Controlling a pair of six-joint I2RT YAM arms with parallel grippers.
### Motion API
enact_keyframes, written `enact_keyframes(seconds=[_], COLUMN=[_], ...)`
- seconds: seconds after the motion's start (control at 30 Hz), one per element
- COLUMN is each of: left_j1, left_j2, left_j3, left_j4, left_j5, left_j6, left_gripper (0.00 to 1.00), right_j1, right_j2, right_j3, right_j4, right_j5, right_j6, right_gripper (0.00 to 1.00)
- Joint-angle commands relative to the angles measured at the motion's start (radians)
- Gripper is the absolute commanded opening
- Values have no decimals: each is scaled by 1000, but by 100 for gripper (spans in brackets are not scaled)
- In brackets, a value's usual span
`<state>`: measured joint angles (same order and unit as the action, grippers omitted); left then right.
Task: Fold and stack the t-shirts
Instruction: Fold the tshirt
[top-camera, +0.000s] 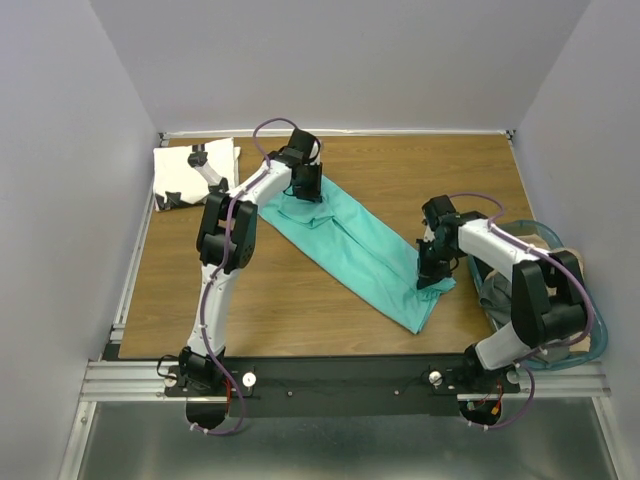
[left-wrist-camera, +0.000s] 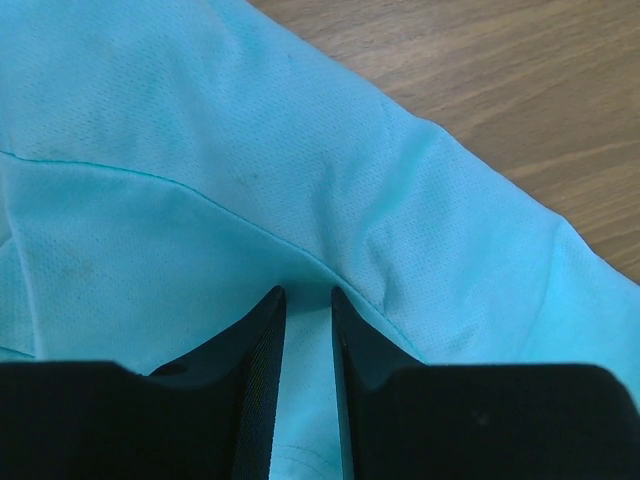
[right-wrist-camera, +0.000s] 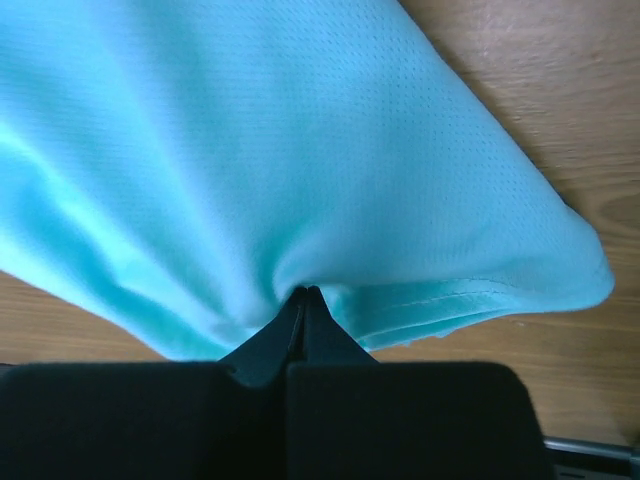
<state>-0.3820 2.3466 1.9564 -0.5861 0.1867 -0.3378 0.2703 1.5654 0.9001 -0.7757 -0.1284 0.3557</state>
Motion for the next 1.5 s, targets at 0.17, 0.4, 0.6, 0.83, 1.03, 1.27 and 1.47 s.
enact_keyframes(seconds=[0.17, 0.4, 0.6, 0.83, 1.03, 1.27, 1.47], left_j1=[2, 2, 2, 2, 8, 9, 11], left_j2=[-128, -243, -262, -184, -127, -20, 80], left_j3=[81, -53, -186, -221, -252, -128, 5], left_j4=[-93, -74, -32, -40, -27, -79, -104], left_j5=[25, 5, -10, -21, -15, -41, -36], left_j6=[-7, -20, -41, -52, -37, 9, 46], left_gripper=[34, 33, 33, 34, 34, 34, 34], right_j1=[4, 3, 3, 3, 7, 92, 138], right_j2=[-76, -22, 16, 111, 162, 182, 163], right_j3=[181, 165, 103, 95, 82, 39, 23], right_j4=[-59, -10, 55, 61, 64, 75, 85], right_j5=[84, 124, 79, 3, -63, -89, -82], right_j6=[-27, -89, -95, -92, -74, -41, -6], right_gripper=[1, 1, 0, 0, 0, 0, 0])
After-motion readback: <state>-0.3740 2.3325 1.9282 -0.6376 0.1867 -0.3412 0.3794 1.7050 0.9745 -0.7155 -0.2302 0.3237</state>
